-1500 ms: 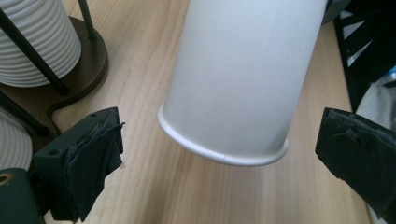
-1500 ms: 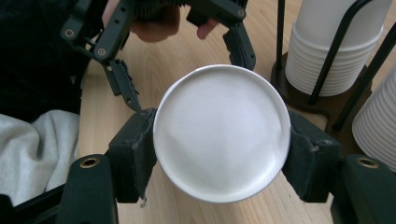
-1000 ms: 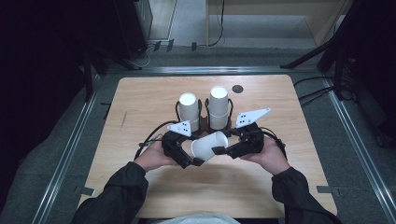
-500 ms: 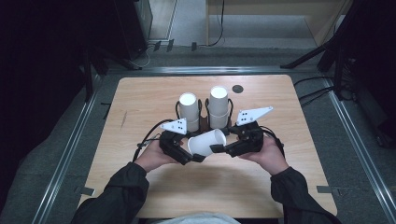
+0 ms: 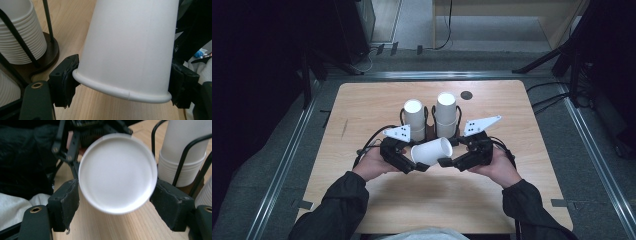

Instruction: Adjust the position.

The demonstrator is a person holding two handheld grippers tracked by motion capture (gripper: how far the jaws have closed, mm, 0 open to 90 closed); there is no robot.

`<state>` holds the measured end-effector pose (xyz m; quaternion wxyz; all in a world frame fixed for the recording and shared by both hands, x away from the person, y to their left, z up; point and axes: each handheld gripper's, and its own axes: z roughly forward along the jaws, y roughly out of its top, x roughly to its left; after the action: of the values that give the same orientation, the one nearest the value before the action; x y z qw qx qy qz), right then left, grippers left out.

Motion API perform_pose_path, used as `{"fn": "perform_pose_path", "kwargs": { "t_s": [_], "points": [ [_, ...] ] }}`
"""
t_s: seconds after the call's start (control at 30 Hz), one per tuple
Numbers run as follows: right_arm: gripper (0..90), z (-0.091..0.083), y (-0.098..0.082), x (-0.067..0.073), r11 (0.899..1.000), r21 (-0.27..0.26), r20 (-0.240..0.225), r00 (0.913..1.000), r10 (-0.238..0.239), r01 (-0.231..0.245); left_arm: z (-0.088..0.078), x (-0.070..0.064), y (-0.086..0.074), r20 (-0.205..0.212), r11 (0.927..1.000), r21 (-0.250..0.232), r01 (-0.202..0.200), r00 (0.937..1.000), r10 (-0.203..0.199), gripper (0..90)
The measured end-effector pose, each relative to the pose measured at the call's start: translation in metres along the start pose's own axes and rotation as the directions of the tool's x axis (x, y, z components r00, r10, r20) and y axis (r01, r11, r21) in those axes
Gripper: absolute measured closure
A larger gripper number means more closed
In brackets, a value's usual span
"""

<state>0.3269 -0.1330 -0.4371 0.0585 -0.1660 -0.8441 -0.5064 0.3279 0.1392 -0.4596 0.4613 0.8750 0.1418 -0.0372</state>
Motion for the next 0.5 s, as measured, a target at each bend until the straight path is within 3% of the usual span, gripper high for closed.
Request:
{"fn": "perform_pose_path", "kwargs": {
  "t_s": [0.37, 0.5],
  "points": [
    [24.3, 0.011, -0.008, -0.001, 0.996, 0.088, 0.035, 0.9992, -0.021, 0.018, -0.01, 0.004, 0.008, -0.017, 0.9973, 0.073, -0.01, 0.9998, 0.011, 22.6],
    [24.8, 0.016, -0.013, -0.001, 0.991, 0.129, 0.049, 0.9978, -0.043, 0.037, -0.008, 0.005, 0.01, -0.007, 0.9893, 0.144, -0.022, 0.9997, 0.023, 22.6]
  ]
}}
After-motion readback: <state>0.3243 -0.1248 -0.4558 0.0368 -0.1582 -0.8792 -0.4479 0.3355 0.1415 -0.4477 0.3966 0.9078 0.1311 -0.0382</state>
